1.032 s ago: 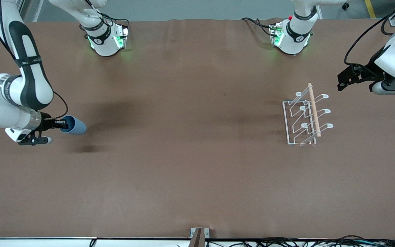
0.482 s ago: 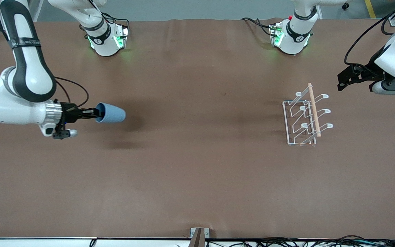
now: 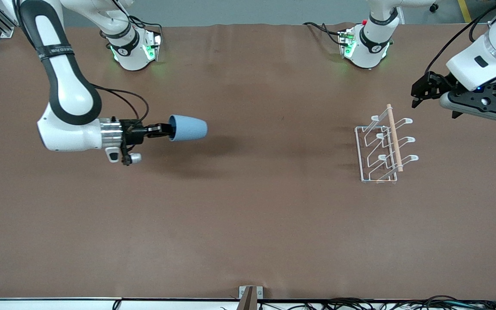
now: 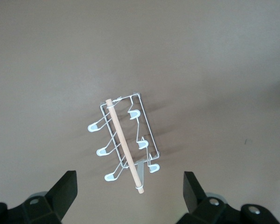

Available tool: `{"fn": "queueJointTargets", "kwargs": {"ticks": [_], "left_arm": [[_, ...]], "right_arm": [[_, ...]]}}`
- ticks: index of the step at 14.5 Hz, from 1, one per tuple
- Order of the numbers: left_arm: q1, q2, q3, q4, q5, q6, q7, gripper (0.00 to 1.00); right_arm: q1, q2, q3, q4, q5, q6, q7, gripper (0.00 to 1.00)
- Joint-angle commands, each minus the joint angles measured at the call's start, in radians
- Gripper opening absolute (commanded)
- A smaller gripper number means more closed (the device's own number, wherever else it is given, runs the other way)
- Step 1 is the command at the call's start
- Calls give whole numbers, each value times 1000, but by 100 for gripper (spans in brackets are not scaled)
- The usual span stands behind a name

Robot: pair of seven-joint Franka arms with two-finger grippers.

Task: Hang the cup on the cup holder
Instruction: 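Lift the blue cup with the right gripper while the left gripper approaches, then bring the left gripper to the cup and grasp its base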

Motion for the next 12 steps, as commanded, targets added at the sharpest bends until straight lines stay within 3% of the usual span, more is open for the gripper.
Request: {"fn": "queueJointTargets", "kwargs": {"ticks": [1, 5, 9, 12], "left_arm": [[-12, 62, -37, 54, 27, -1, 16, 100], [-9, 84, -84, 91, 23, -21, 117, 100], [-9, 84, -152, 90, -60, -19, 185, 99], [-13, 134, -270, 90, -63, 33, 229, 98]], "right_arm": [[15, 1, 83, -23, 148, 75, 2, 1], [25, 73, 175, -20, 310, 132, 5, 1], [25, 73, 190, -20, 327, 132, 5, 1], [29, 73, 204, -20, 358, 133, 2, 1]]}}
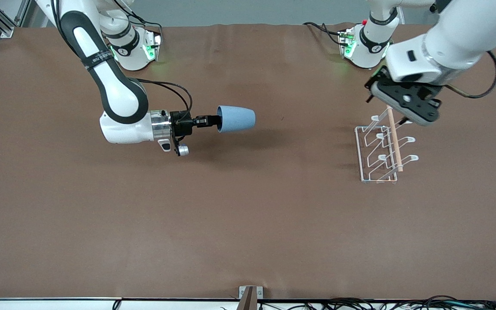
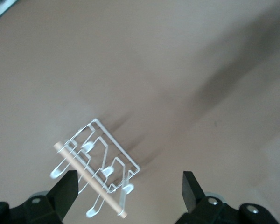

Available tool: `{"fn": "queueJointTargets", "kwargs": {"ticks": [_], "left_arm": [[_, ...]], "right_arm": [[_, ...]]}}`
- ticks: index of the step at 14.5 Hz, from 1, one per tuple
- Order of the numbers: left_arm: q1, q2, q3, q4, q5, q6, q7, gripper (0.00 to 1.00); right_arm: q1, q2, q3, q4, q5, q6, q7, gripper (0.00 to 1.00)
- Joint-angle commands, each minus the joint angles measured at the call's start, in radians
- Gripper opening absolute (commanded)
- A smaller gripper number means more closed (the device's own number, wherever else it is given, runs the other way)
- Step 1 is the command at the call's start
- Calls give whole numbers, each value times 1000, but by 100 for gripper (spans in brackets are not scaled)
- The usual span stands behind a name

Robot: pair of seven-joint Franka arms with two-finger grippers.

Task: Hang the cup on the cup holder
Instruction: 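Bring the left gripper to the cup and grasp its base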

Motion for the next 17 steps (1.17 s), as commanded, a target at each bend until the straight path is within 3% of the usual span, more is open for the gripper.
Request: {"fn": "queueJointTargets", "kwargs": {"ticks": [1, 5, 8, 17], "left_arm": [[0, 58, -115, 16, -7, 46, 66, 99], [0, 130, -290, 13, -5, 120, 91, 97], [0, 203, -376, 13, 0, 158, 112, 96], [-72, 331, -407, 4, 62, 345, 42, 92]], "right_arm": [[-5, -12, 20, -7, 38, 0, -2, 1], [-1, -14, 30, -8, 38, 2, -2, 1], [-1, -14, 30, -8, 38, 0, -2, 1], [-1, -15, 30, -10, 38, -1, -4, 1]]}}
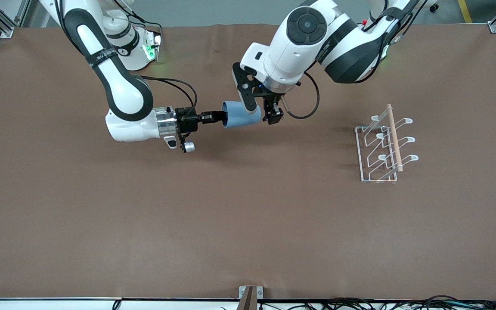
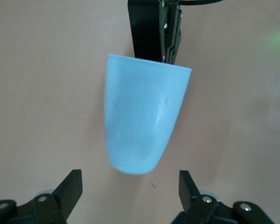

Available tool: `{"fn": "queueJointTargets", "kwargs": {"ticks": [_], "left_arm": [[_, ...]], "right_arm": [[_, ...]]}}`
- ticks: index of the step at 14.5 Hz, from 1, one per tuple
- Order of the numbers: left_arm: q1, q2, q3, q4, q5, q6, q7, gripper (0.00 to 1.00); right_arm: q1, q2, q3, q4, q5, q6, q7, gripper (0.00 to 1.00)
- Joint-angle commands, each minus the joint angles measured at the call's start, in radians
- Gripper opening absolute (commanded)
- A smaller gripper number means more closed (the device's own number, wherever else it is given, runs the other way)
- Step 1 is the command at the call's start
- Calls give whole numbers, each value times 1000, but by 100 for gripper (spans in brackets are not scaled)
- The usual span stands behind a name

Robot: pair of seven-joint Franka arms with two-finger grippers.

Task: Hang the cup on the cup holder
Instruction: 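Bring the left gripper to the cup and grasp its base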

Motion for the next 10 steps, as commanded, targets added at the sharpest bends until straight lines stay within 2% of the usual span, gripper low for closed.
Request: {"fn": "queueJointTargets", "kwargs": {"ticks": [1, 4, 8, 10], "left_arm": [[-3, 31, -11, 10, 27, 38, -19, 92], [-14, 45, -12, 10, 35, 93, -37, 92], [-43, 58, -15, -9, 60, 106, -69, 92], [-50, 86, -15, -9, 61, 122, -76, 89]], "right_arm": [[-2, -17, 6, -11, 30, -1, -4, 1], [-2, -17, 6, -11, 30, -1, -4, 1], [-2, -20, 6, -11, 30, -1, -4, 1], [0, -20, 6, -11, 30, -1, -4, 1]]}}
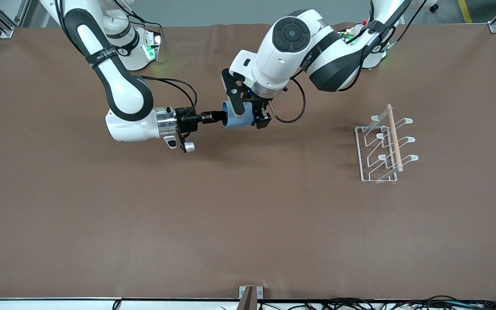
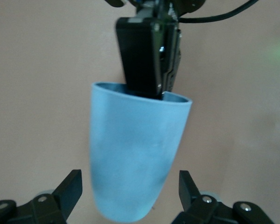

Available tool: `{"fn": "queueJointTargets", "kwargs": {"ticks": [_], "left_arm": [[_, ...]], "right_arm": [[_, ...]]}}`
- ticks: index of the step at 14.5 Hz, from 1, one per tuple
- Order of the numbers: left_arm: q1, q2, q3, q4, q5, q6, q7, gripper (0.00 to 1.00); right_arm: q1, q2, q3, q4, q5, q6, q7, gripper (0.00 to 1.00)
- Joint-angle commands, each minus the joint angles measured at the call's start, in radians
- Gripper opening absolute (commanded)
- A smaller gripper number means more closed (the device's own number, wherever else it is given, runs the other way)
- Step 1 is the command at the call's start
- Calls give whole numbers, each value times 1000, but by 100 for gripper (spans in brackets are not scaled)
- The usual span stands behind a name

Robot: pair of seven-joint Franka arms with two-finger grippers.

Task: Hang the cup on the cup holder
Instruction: 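Bring the left gripper to the cup and grasp its base, then open the right gripper and withdraw it while the left gripper holds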

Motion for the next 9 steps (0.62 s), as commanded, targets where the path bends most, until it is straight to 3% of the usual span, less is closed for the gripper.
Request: {"fn": "queueJointTargets", "kwargs": {"ticks": [1, 7, 8, 9], "left_arm": [[-13, 35, -9, 0, 27, 28, -24, 88], [-17, 88, -17, 8, 139, 47, -110, 74], [-16, 87, -26, 9, 137, 47, -117, 67], [-14, 82, -29, 9, 137, 47, -139, 55]], "right_arm": [[0, -20, 5, -11, 30, -1, -4, 1], [1, -21, 5, -11, 31, -3, -2, 1], [1, -21, 5, -11, 31, -1, -2, 1], [1, -21, 5, -11, 31, -1, -2, 1]]}}
